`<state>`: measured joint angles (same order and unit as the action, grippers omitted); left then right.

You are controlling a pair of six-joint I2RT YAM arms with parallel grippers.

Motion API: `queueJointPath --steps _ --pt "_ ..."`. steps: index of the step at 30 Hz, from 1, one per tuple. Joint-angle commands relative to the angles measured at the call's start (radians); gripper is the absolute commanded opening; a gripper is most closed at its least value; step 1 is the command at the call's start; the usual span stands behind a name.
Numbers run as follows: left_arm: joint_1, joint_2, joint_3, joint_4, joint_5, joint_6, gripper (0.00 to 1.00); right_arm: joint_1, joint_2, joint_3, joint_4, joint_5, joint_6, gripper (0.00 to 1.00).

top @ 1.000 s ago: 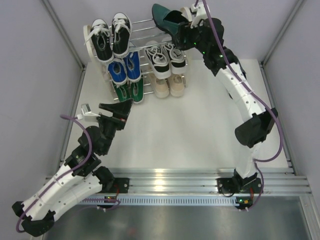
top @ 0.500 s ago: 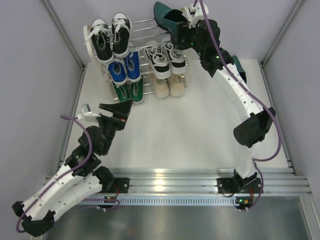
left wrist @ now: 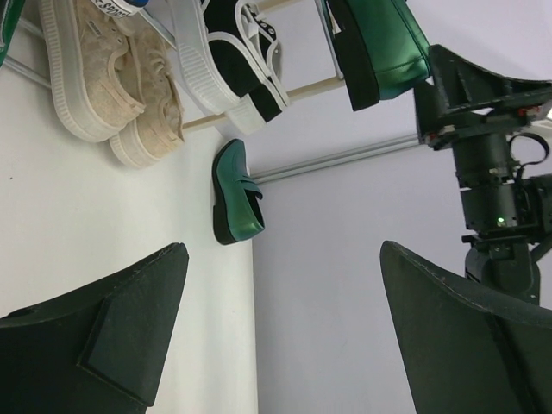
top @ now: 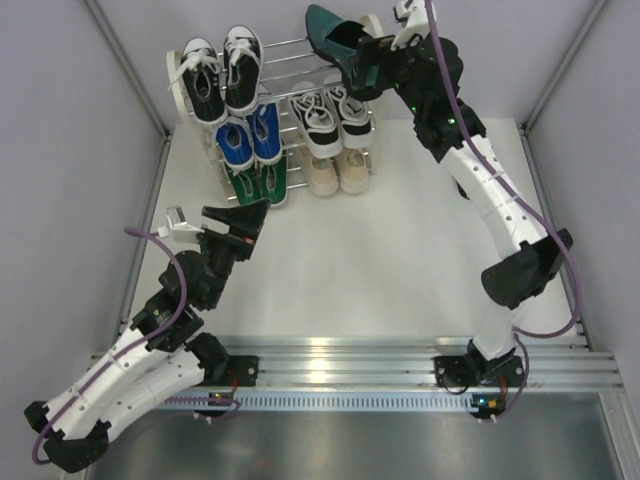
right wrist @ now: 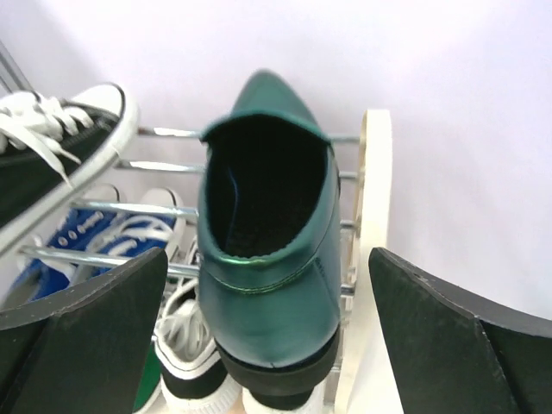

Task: Place and organize the shoes onto the shoe shelf
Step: Place the shoe at the shoe shelf, then pick up the shoe.

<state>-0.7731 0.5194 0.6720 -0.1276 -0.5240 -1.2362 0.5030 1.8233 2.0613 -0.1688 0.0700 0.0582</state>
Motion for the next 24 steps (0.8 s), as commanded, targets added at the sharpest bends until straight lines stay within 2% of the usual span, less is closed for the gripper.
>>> queueJointPath --steps 1,5,7,10,12,13,14,16,18,20,24 --pt "-0.003 0.005 0.032 0.028 0.03 0.007 0.98 0.017 -0.104 -0.013 0.092 -0.003 -0.012 0.99" --pt "-0.002 0.004 0.035 0.026 0.047 0.02 0.98 0.012 -0.178 -0.053 0.091 -0.035 -0.026 0.99" --pt "-0.002 0.004 0.049 0.003 0.054 0.033 0.98 -0.003 -0.217 -0.07 0.06 -0.129 -0.049 0.99" --pt "-0.002 0.005 0.07 -0.084 0.056 0.052 0.98 -0.033 -0.309 -0.108 -0.004 -0.178 -0.121 0.99" --pt "-0.002 0.004 0.078 -0.131 0.053 0.053 0.98 -0.116 -0.369 -0.157 -0.044 -0.328 -0.101 1.0" --pt "-0.002 0.005 0.077 -0.167 0.055 0.052 0.98 -0.168 -0.387 -0.182 -0.06 -0.507 -0.077 0.99" --pt "-0.002 0.005 0.074 -0.179 0.056 0.05 0.98 -0.282 -0.424 -0.261 -0.058 -0.594 -0.01 0.99" --pt "-0.002 0.005 0.052 -0.191 0.07 0.046 0.98 -0.395 -0.446 -0.328 -0.09 -0.755 0.005 1.0" --pt "-0.003 0.017 0.025 -0.205 0.082 0.014 0.98 -0.51 -0.446 -0.381 -0.255 -0.794 -0.047 0.99" --pt "-0.002 0.031 0.009 -0.204 0.102 0.012 0.98 -0.616 -0.421 -0.417 -0.434 -0.77 -0.151 0.99" --pt "-0.003 0.092 -0.017 -0.204 0.154 0.014 0.98 -0.745 -0.358 -0.489 -0.552 -0.658 -0.262 0.99"
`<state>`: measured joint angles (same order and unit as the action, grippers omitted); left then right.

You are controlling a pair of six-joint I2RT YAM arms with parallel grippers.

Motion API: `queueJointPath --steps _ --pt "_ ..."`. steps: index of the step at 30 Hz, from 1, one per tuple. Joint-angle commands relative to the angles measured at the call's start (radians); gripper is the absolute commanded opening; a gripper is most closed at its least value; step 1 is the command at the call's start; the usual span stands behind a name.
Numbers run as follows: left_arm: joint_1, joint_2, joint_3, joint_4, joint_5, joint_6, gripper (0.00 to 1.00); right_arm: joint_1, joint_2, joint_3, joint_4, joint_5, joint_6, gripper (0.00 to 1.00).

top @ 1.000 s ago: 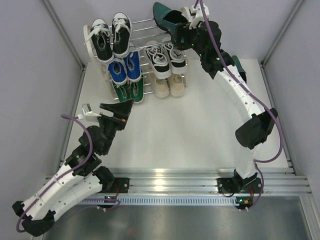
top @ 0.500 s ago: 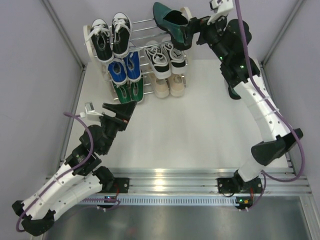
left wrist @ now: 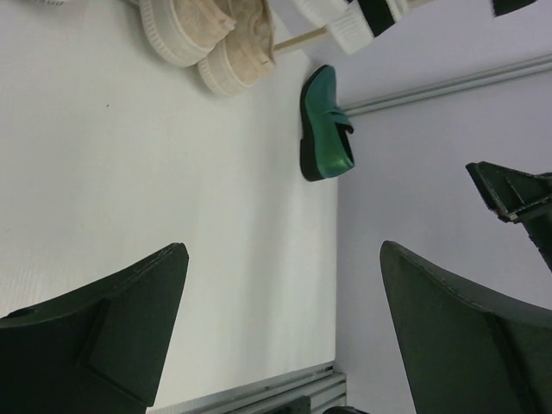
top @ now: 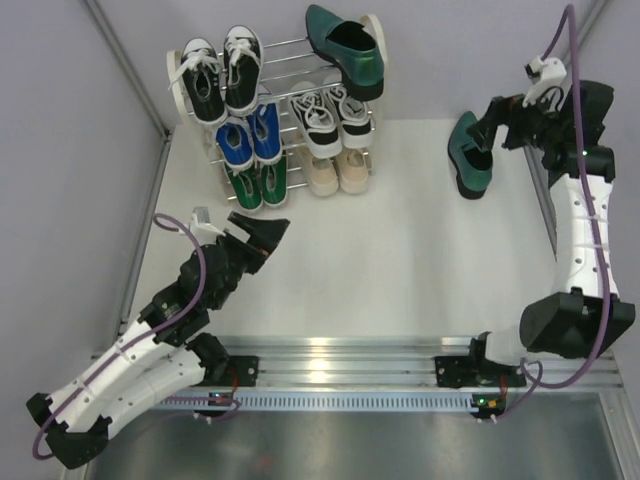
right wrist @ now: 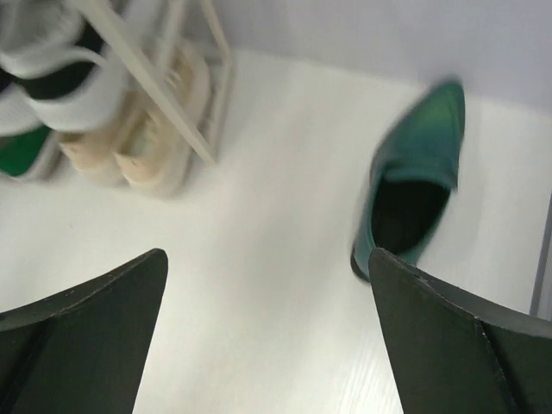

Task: Place and organize the shoes onto the shoe shelf
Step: Pick up the shoe.

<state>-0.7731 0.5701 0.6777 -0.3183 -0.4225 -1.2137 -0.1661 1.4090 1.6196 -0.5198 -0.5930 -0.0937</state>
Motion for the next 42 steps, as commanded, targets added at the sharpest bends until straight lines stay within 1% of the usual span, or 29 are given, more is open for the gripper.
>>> queueJointPath --steps 1,2,3,4,5,7,8,13,16,17,23,27,30,31,33,34,36,37,38,39,41,42 --pt "-0.003 0.051 -0.026 -0.01 0.065 -0.009 0.98 -0.096 0.077 -0.053 -0.206 0.037 -0.129 1.0" --pt "-0.003 0.063 -0.026 -0.011 0.071 -0.006 0.98 -0.137 0.123 -0.053 -0.209 0.054 -0.141 0.99" --pt "-0.003 0.08 -0.026 -0.011 0.076 0.002 0.98 -0.151 0.154 -0.041 -0.213 0.106 -0.133 0.98" --pt "-0.003 0.089 -0.026 -0.011 0.082 0.005 0.98 -0.164 0.186 -0.021 -0.226 0.117 -0.13 0.96" --pt "-0.003 0.099 -0.024 -0.011 0.083 0.008 0.98 -0.18 0.258 0.029 -0.236 0.125 -0.127 0.92" --pt "-0.003 0.116 -0.023 -0.008 0.085 0.013 0.98 -0.185 0.329 0.087 -0.261 0.175 -0.098 0.92" --pt "-0.003 0.119 -0.024 -0.007 0.093 0.016 0.98 -0.185 0.393 0.138 -0.261 0.176 -0.095 0.9" --pt "-0.003 0.117 -0.053 0.034 0.11 0.013 0.98 -0.185 0.569 0.249 -0.214 0.18 0.007 0.87" --pt "-0.003 0.108 -0.078 0.064 0.116 0.008 0.98 -0.176 0.668 0.345 -0.226 0.162 0.031 0.86" --pt "-0.003 0.105 -0.082 0.07 0.116 0.008 0.98 -0.165 0.686 0.385 -0.23 0.16 0.031 0.85" --pt "-0.003 0.122 -0.099 0.12 0.119 0.009 0.98 -0.128 0.789 0.43 -0.174 0.194 0.071 0.84" --pt "-0.003 0.163 -0.087 0.142 0.137 0.017 0.98 -0.113 0.843 0.456 -0.131 0.219 0.088 0.83" --pt "-0.003 0.192 -0.073 0.15 0.149 0.026 0.98 -0.099 0.874 0.467 -0.105 0.243 0.088 0.79" --pt "-0.003 0.2 -0.069 0.151 0.157 0.028 0.98 -0.093 0.893 0.479 -0.102 0.246 0.088 0.72" --pt "-0.003 0.226 -0.052 0.151 0.165 0.039 0.98 -0.085 0.907 0.487 -0.102 0.254 0.089 0.62" --pt "-0.003 0.235 -0.047 0.153 0.171 0.045 0.98 -0.079 0.918 0.487 -0.102 0.251 0.088 0.48" --pt "-0.003 0.263 -0.033 0.16 0.177 0.049 0.98 -0.076 0.924 0.487 -0.103 0.236 0.088 0.29" --pt "-0.003 0.273 -0.027 0.165 0.182 0.051 0.98 -0.075 0.927 0.482 -0.109 0.225 0.088 0.12" --pt "-0.003 0.295 -0.023 0.173 0.192 0.052 0.98 -0.076 0.924 0.479 -0.114 0.214 0.086 0.05" --pt "-0.003 0.307 -0.018 0.18 0.197 0.054 0.98 -0.076 0.92 0.47 -0.117 0.187 0.086 0.0" --pt "-0.003 0.347 -0.01 0.206 0.214 0.051 0.98 -0.085 0.865 0.398 -0.099 0.141 0.089 0.0" --pt "-0.005 0.361 -0.001 0.217 0.221 0.049 0.98 -0.09 0.832 0.355 -0.085 0.096 0.127 0.0"
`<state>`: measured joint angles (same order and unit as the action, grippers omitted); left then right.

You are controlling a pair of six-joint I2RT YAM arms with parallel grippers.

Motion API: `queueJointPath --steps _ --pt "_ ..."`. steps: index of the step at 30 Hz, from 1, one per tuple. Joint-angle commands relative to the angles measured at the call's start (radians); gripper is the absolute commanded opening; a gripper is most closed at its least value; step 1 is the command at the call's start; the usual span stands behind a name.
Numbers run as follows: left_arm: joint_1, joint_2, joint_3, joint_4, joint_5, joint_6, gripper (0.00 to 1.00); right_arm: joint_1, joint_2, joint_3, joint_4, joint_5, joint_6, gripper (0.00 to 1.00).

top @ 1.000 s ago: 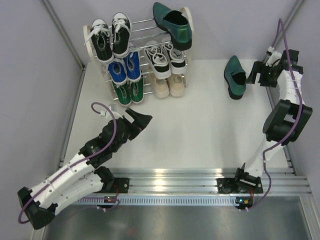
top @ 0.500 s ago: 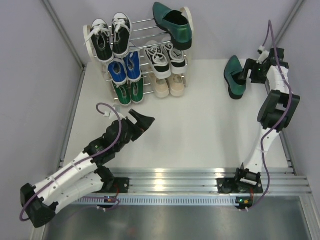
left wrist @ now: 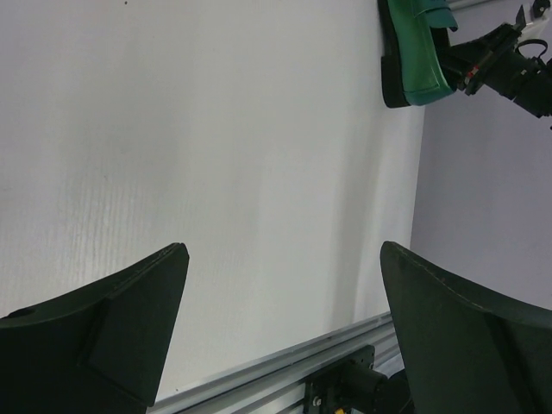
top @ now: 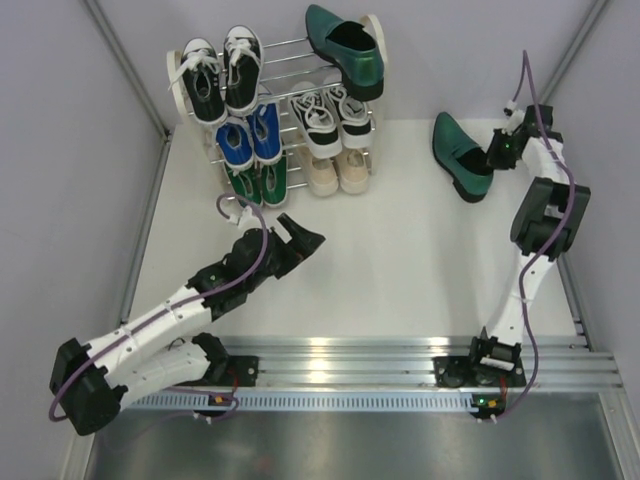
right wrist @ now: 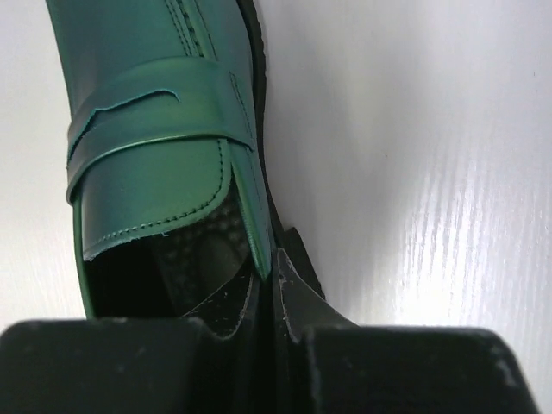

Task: Place and organize the shoes onto the shoe shelf
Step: Pick up the shoe.

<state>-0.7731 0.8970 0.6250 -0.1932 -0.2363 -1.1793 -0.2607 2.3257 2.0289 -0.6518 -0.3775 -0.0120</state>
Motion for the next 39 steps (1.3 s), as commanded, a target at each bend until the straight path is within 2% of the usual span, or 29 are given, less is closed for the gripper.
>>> queueJointPath --steps 1,3,5,6,10,15,17,25,39 --pt "-0.006 0.067 0.058 0.127 0.043 0.012 0.98 -0.002 -0.167 -0.159 0.066 -0.139 0.05 0.0" --pt "-0.02 0.104 0.071 0.168 0.054 0.007 0.98 -0.006 -0.323 -0.284 0.125 -0.204 0.067 0.0" --pt "-0.031 0.172 0.085 0.256 0.066 -0.002 0.98 -0.011 -0.432 -0.456 0.158 -0.265 0.076 0.0" --pt "-0.041 0.198 0.096 0.28 0.08 -0.002 0.98 -0.011 -0.536 -0.56 0.162 -0.282 0.089 0.0" --pt "-0.092 0.376 0.198 0.397 0.107 0.015 0.98 -0.012 -0.761 -0.758 0.152 -0.376 0.129 0.0" --pt "-0.158 0.532 0.312 0.504 0.147 0.026 0.98 -0.008 -0.954 -0.88 0.094 -0.501 0.156 0.0" --pt "-0.172 0.588 0.346 0.532 0.157 0.023 0.98 0.0 -0.989 -0.898 0.04 -0.537 0.146 0.0" --pt "-0.23 0.677 0.421 0.638 0.149 0.041 0.98 0.044 -1.143 -1.021 0.012 -0.658 0.136 0.0" --pt "-0.261 0.72 0.472 0.66 0.13 0.056 0.98 0.181 -1.204 -1.052 0.055 -0.66 0.208 0.0"
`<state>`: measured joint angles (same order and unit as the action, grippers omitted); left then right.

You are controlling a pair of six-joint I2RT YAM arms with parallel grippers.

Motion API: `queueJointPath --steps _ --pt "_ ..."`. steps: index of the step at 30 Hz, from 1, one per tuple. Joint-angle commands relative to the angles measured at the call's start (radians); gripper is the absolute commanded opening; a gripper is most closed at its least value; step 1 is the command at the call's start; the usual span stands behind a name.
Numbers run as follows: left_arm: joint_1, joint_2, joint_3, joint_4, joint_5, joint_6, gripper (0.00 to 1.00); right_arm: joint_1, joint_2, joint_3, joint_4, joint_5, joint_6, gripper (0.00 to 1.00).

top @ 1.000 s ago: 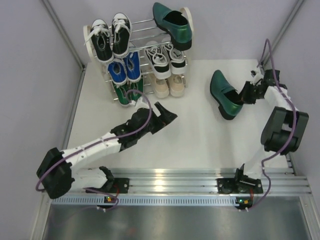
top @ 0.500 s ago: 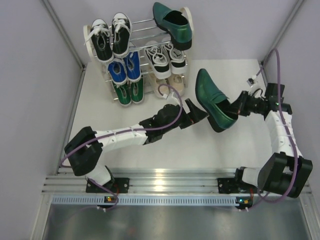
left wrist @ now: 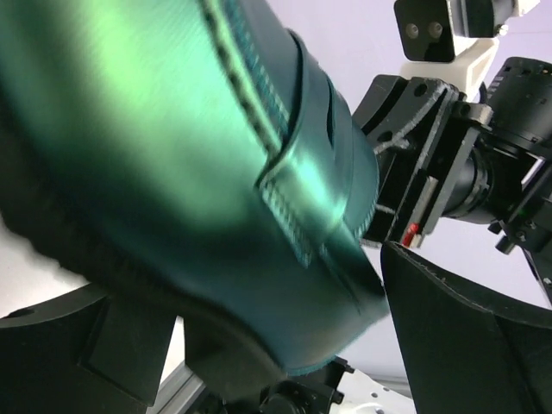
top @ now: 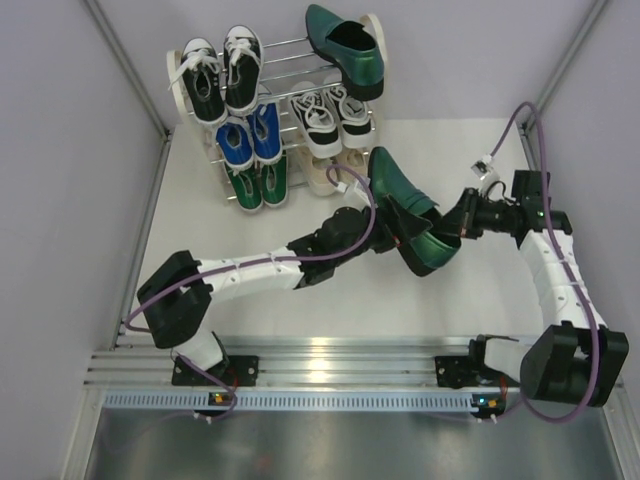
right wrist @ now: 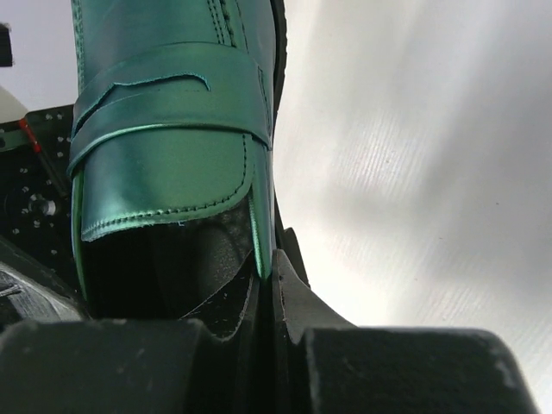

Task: Place and organize the shoes onto the shoe shelf
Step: Pick up the shoe.

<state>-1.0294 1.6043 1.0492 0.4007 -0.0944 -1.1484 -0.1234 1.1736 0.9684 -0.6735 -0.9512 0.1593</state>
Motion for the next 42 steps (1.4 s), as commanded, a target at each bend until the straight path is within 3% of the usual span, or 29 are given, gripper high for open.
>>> queueJointPath --steps 1,4,8,9,11,12,15,16,17,19,22,24,30,33,35,42 --pt "-0.004 0.016 0.055 0.066 -0.01 0.03 0.98 0.053 -0.055 0.004 0.08 -0.081 0.04 0.0" --pt "-0.003 0.02 0.066 0.064 -0.014 0.039 0.9 0.074 -0.069 0.003 0.089 -0.06 0.04 0.0" --pt "-0.004 -0.003 0.042 0.064 -0.021 0.07 0.68 0.074 -0.074 0.047 0.042 -0.028 -0.059 0.02" --pt "-0.003 -0.023 0.022 0.064 -0.022 0.094 0.52 0.074 -0.072 0.055 0.023 -0.026 -0.088 0.08" --pt "-0.001 -0.047 -0.003 0.064 -0.028 0.134 0.38 0.074 -0.072 0.082 -0.036 -0.023 -0.205 0.14" --pt "-0.001 -0.079 -0.035 0.063 -0.033 0.147 0.25 0.074 -0.072 0.09 -0.061 -0.024 -0.243 0.19" --pt "0.0 -0.15 -0.099 0.053 -0.064 0.2 0.07 0.073 -0.066 0.13 -0.197 -0.07 -0.505 0.35" --pt "0.003 -0.171 -0.118 0.043 -0.061 0.22 0.04 0.073 -0.06 0.163 -0.252 -0.084 -0.589 0.42" --pt "0.008 -0.217 -0.135 0.032 -0.051 0.258 0.03 0.073 -0.052 0.188 -0.388 -0.092 -0.683 0.57" --pt "0.018 -0.266 -0.182 0.007 -0.044 0.298 0.0 0.073 -0.045 0.225 -0.504 -0.121 -0.894 0.68" --pt "0.035 -0.365 -0.239 -0.034 0.024 0.393 0.0 0.073 -0.031 0.28 -0.647 -0.17 -1.055 0.82" --pt "0.046 -0.42 -0.259 -0.06 0.137 0.449 0.0 0.073 -0.028 0.293 -0.673 -0.225 -1.07 0.99" --pt "0.054 -0.442 -0.239 -0.14 0.453 0.513 0.0 0.099 -0.006 0.274 -0.641 -0.57 -1.04 1.0" --pt "0.054 -0.416 -0.213 -0.14 0.533 0.492 0.0 0.186 0.052 0.345 -0.688 -0.587 -1.072 1.0" --pt "0.055 -0.399 -0.192 -0.14 0.577 0.49 0.0 0.212 0.113 0.413 -0.822 -0.597 -1.156 0.99" --pt "0.052 -0.359 -0.126 -0.14 0.619 0.513 0.0 0.219 0.162 0.458 -0.821 -0.525 -1.124 0.99"
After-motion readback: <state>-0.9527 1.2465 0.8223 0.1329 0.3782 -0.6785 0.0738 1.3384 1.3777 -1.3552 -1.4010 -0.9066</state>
